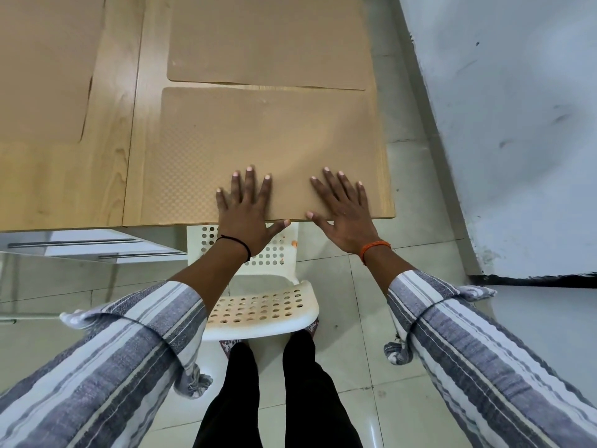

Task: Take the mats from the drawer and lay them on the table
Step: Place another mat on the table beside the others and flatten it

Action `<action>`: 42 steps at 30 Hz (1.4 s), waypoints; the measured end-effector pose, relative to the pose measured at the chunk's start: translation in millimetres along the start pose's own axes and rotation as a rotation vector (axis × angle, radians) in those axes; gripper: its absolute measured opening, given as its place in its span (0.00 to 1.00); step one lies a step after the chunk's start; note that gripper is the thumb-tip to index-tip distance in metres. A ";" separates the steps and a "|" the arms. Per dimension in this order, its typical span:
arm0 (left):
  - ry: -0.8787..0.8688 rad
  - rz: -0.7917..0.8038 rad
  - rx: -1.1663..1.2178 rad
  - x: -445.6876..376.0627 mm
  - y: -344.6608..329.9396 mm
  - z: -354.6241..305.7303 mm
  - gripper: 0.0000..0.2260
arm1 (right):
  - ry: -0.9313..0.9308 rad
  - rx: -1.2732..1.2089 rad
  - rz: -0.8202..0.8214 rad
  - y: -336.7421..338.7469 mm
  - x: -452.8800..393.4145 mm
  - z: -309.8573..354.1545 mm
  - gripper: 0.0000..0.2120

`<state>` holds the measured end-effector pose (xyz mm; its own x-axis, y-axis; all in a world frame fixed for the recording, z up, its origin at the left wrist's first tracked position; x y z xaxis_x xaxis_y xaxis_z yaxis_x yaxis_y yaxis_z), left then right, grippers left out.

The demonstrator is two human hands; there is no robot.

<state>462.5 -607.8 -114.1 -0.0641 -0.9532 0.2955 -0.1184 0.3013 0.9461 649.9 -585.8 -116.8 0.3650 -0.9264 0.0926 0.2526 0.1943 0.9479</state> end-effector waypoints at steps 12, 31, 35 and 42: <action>-0.010 -0.001 0.003 -1.9 1.7 0.3 0.42 | -0.005 0.004 -0.024 3.6 -0.8 0.9 0.33; -0.075 -0.253 0.145 -127.2 84.7 12.5 0.23 | -0.152 0.221 -0.056 58.2 -110.0 5.9 0.12; -0.061 -0.211 0.008 -151.1 64.3 28.8 0.32 | -0.078 0.157 -0.067 55.1 -148.8 20.0 0.16; -0.045 -0.310 0.076 -150.7 60.2 37.5 0.27 | 0.047 -0.057 0.026 22.8 -210.3 58.7 0.26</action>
<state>427.9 -445.0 -106.7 -0.0573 -0.9983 -0.0126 -0.2125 -0.0002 0.9772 526.3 -405.5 -96.8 0.4132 -0.9050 0.1018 0.2925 0.2377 0.9263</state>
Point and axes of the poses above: each hand's wrist, its own x-axis away from the middle knuckle, its own y-axis out of the back of the hand, z = x × y, the point moved 10 cm from there along -x, towards the middle knuckle
